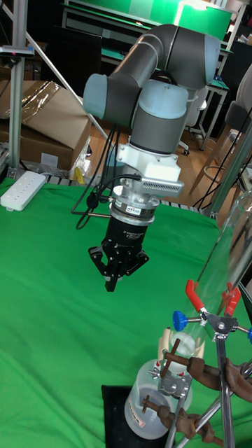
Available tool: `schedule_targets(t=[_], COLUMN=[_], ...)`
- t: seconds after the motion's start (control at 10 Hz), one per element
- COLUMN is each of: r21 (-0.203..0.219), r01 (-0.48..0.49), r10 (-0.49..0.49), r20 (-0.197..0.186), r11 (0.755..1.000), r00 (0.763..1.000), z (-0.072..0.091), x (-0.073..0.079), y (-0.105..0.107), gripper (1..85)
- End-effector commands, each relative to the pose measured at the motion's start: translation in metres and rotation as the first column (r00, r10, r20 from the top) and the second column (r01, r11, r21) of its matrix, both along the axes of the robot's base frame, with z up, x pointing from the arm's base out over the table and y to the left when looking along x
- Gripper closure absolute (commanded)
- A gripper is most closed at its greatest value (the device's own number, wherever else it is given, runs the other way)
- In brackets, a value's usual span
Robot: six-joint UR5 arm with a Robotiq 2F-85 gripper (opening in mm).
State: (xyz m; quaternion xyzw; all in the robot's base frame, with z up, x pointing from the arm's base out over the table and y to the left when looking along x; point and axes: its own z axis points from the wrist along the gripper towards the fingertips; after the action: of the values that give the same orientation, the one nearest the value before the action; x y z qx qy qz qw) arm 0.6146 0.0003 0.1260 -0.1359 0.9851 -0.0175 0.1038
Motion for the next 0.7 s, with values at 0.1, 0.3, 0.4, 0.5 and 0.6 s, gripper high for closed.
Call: schedule_targets(t=[0.1,0.3,0.4,0.5,0.6], r21=[0.031,0.037,0.040,0.043,0.043], r01=[0.031,0.040,0.043,0.046,0.048], r10=[-0.031,-0.040,-0.043,-0.046,-0.047], r20=[-0.005,-0.010,-0.014,-0.015,-0.015], r11=[0.999,0.999,0.998,0.998,0.998], r00=[1.000,0.999,0.999,0.999,0.999], z=[0.0016,0.0021,0.0025,0.0026,0.0030], x=[0.0008,0.0004,-0.0001,-0.0002,0.0003], y=[0.0067,0.0090,0.0104,0.0112,0.0120], gripper=[84.3,84.3,84.3,84.3,84.3])
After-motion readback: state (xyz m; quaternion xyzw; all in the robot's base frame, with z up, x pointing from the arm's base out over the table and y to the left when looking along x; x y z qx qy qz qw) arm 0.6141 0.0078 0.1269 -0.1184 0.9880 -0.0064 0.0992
